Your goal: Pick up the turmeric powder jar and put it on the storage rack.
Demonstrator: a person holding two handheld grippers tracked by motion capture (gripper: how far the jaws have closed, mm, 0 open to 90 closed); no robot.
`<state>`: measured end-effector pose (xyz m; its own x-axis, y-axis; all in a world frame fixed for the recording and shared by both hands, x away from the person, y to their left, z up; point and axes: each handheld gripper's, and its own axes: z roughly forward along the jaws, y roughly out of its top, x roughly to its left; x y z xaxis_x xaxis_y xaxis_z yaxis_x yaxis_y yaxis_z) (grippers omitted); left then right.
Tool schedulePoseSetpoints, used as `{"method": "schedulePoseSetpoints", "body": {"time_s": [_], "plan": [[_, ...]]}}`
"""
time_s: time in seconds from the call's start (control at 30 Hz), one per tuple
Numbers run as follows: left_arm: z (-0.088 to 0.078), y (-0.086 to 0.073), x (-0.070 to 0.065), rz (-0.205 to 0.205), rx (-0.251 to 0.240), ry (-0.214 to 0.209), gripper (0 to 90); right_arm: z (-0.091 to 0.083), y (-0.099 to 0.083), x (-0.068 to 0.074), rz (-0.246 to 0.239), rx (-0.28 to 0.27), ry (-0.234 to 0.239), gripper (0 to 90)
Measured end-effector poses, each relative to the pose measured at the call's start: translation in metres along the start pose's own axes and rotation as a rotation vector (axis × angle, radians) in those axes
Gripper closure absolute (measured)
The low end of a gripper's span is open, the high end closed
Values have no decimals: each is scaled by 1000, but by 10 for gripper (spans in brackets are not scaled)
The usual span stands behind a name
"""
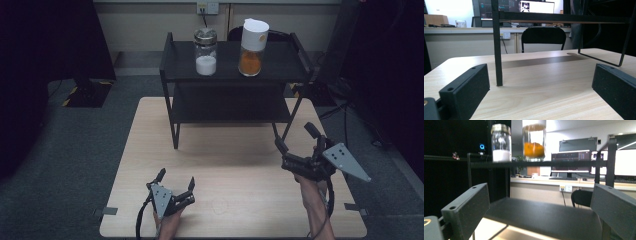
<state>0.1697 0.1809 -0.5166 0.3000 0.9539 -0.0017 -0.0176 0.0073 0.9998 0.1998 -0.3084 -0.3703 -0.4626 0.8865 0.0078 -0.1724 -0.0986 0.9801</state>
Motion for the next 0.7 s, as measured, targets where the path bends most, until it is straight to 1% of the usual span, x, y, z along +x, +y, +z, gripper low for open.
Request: {"method": "schedulePoseSetpoints", "body": {"time_s": [0.03, 0.13, 0.27, 0.37, 0.43, 0.53, 0.63, 0.7], "plan": [[0, 0, 0, 0, 0, 0, 8, -3, -4, 0, 2, 2, 0, 0], [0, 0, 0, 0, 0, 0, 8, -12, -17, 5, 2, 13, -24, 0], [0, 0, 0, 0, 0, 0, 8, -20, -36, 11, -35, 54, -47, 0], [0, 0, 0, 0, 0, 1, 8, -27, -54, 14, -21, 72, -65, 0], [0, 0, 0, 0, 0, 2, 8, -32, -65, 15, 3, 91, -84, 0], [0, 0, 0, 0, 0, 2, 7, -39, -82, 13, 39, 115, -99, 0], [0, 0, -1, 0, 0, 3, 6, -46, -100, 14, 52, 129, -126, 0], [0, 0, -1, -2, -1, 4, 6, -52, -110, 17, 48, 134, -157, 0]]}}
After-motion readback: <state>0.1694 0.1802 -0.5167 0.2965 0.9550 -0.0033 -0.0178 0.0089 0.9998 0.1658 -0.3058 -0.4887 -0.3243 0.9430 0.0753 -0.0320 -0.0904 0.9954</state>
